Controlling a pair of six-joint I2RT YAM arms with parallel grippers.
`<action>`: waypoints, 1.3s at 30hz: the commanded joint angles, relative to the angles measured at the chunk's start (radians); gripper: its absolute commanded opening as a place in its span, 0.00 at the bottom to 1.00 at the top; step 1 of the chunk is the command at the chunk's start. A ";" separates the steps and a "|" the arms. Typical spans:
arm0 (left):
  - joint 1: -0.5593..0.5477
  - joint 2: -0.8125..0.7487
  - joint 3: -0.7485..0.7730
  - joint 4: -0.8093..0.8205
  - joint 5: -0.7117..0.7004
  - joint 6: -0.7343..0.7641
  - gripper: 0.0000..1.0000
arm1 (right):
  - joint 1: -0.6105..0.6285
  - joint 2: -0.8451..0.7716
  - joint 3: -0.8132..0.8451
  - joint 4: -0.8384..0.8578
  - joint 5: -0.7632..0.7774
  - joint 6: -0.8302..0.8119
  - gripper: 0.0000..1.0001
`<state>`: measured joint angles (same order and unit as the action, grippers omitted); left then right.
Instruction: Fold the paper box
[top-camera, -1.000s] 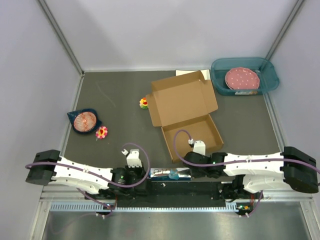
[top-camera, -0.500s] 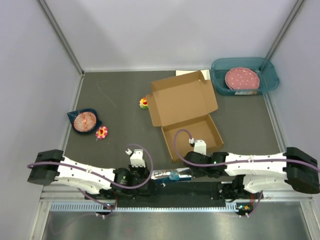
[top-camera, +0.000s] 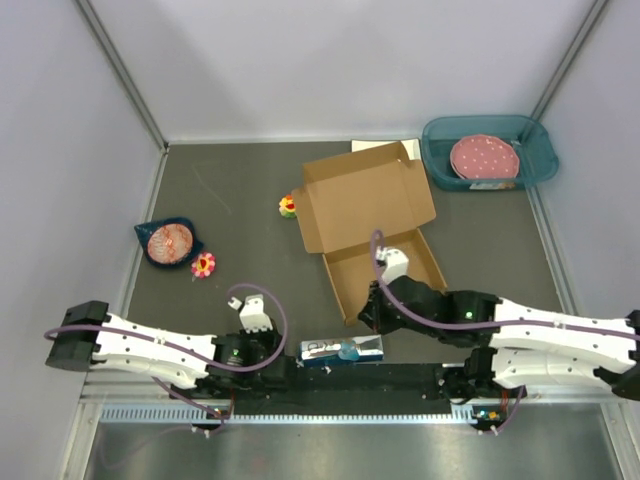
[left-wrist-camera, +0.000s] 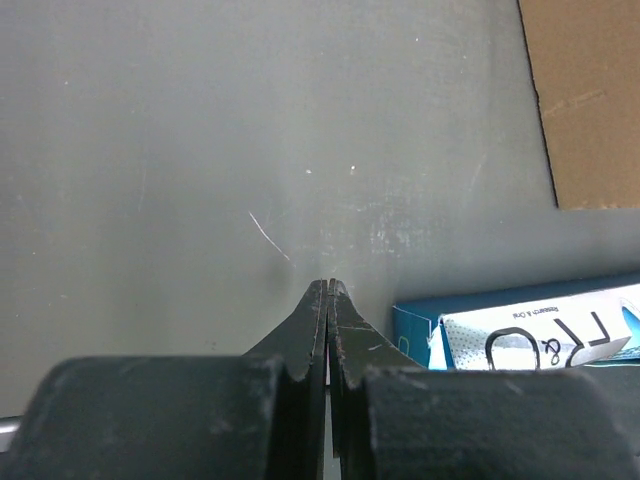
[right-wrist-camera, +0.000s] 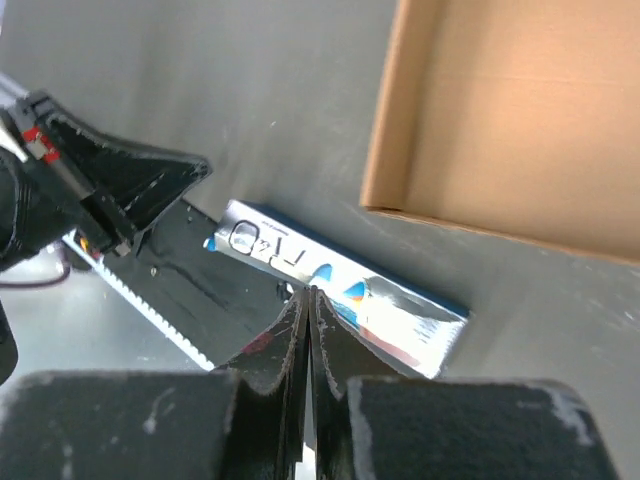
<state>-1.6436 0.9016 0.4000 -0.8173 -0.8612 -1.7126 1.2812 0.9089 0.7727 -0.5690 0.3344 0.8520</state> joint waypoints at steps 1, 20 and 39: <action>-0.001 0.026 -0.007 -0.016 0.005 -0.035 0.00 | 0.012 0.195 0.061 0.166 -0.184 -0.175 0.00; -0.002 -0.018 -0.076 0.079 0.071 0.004 0.00 | 0.012 0.556 0.166 0.230 -0.316 -0.248 0.00; -0.002 -0.015 -0.079 0.227 0.083 0.133 0.00 | 0.038 0.642 0.063 0.287 -0.337 -0.186 0.00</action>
<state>-1.6436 0.8883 0.3305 -0.6441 -0.7700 -1.6196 1.2827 1.5257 0.8825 -0.2668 0.0181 0.6369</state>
